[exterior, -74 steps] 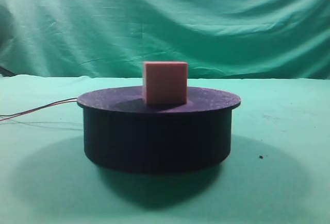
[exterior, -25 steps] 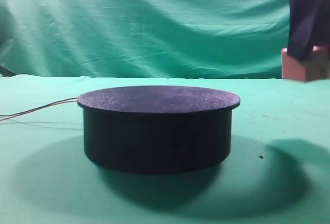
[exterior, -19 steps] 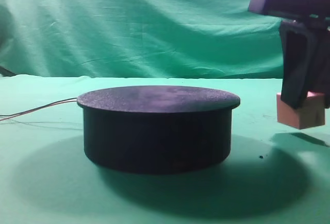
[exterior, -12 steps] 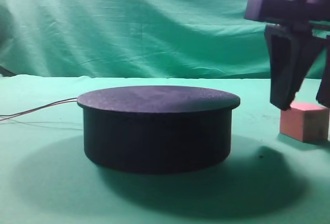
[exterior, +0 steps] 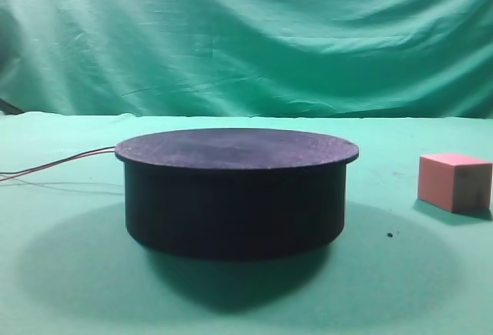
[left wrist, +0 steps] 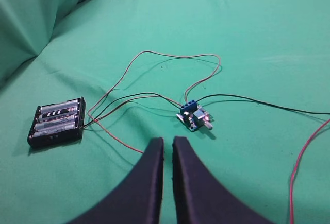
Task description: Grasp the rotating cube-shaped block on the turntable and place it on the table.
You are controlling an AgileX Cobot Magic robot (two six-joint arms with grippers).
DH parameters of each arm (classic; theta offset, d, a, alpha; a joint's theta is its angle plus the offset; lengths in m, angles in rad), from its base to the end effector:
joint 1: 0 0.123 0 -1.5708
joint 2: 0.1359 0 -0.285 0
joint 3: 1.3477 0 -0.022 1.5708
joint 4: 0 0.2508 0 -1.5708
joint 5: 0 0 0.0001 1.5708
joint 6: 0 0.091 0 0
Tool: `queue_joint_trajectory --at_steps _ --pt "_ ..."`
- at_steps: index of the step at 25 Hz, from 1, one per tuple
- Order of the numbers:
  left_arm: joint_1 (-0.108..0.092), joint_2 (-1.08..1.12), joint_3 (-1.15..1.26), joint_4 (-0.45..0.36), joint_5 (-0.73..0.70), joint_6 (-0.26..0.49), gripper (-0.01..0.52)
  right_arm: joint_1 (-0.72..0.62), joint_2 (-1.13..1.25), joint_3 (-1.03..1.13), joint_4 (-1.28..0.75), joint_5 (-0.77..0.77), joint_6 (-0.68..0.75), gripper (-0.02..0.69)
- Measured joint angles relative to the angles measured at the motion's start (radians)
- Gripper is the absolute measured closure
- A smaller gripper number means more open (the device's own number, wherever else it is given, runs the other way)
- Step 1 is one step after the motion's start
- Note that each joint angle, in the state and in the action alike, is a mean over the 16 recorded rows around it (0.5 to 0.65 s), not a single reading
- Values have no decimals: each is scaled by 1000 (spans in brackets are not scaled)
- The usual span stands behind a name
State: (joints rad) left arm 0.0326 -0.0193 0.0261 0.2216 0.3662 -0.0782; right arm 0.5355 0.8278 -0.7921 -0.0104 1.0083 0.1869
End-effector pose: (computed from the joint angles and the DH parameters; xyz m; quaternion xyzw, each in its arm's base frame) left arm 0.0521 0.0089 0.1733 0.0148 0.7977 0.0800 0.5975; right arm 0.1200 0.0703 0.3175 -0.1666 0.9386 0.1021 0.2845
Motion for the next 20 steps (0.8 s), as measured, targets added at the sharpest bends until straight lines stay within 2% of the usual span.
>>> queue_joint_trajectory --at_steps 9,20 --pt "0 0 0 0 0 0 514 0 -285 170 17 -107 0 665" --pt "0 0 0 0 0 0 514 -32 -389 210 -48 -244 -82 665"
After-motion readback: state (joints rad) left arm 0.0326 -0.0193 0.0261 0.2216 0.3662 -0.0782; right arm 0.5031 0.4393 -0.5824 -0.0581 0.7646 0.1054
